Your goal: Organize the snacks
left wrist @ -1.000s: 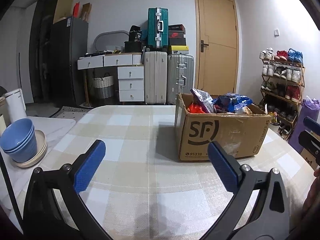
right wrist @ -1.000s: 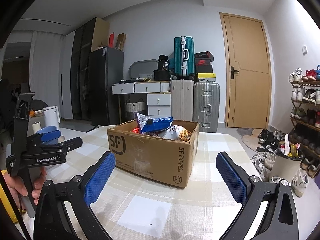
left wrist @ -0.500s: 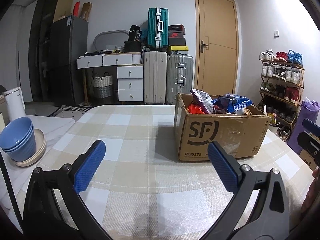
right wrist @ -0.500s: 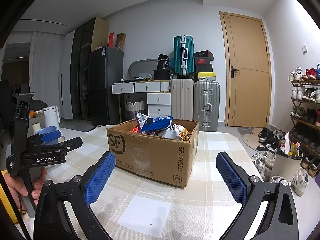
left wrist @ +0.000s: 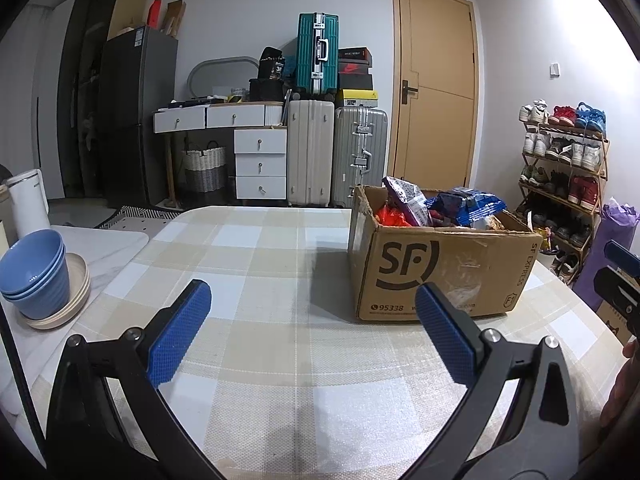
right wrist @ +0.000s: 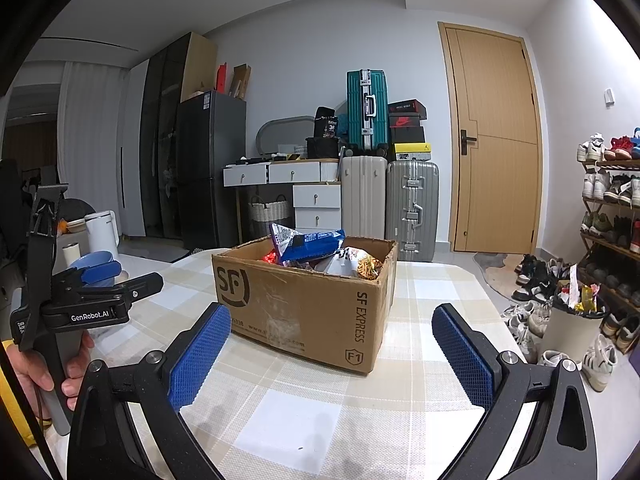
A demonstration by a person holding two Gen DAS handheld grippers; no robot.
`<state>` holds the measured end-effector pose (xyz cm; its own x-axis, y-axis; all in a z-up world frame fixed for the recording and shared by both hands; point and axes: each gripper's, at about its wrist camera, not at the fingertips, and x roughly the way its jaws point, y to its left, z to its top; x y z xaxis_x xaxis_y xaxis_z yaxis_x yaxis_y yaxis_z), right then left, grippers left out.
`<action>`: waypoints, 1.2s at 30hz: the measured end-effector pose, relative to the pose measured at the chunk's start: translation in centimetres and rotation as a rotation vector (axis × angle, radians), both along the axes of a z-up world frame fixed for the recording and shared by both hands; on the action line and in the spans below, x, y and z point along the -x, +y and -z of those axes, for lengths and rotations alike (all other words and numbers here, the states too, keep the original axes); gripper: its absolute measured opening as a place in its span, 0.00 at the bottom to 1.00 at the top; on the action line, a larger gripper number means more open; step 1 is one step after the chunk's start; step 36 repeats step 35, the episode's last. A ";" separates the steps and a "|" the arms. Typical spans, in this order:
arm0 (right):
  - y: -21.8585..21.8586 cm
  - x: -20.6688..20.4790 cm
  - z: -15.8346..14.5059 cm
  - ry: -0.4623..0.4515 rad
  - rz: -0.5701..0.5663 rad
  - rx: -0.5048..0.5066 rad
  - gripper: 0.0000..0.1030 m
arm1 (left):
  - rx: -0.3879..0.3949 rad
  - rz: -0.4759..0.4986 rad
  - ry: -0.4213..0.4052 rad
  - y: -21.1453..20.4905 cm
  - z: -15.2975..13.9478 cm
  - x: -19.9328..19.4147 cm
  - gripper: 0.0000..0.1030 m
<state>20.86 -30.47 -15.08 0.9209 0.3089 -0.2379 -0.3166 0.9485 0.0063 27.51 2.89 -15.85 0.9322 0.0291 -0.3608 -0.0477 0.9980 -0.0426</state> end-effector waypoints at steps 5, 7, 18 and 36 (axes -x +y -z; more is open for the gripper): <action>0.0 0.0 0.0 -0.001 0.000 0.000 1.00 | -0.006 0.005 -0.004 0.0 0.1 0.0 0.99; 0.0 0.0 0.0 0.000 0.000 0.000 1.00 | -0.007 0.004 -0.005 0.0 0.2 0.0 0.99; -0.1 0.0 0.0 0.001 0.001 0.000 1.00 | -0.006 0.007 -0.004 0.0 0.2 0.0 0.99; -0.2 -0.1 -0.1 0.002 0.000 0.000 1.00 | 0.038 -0.002 -0.006 0.8 0.3 0.1 0.99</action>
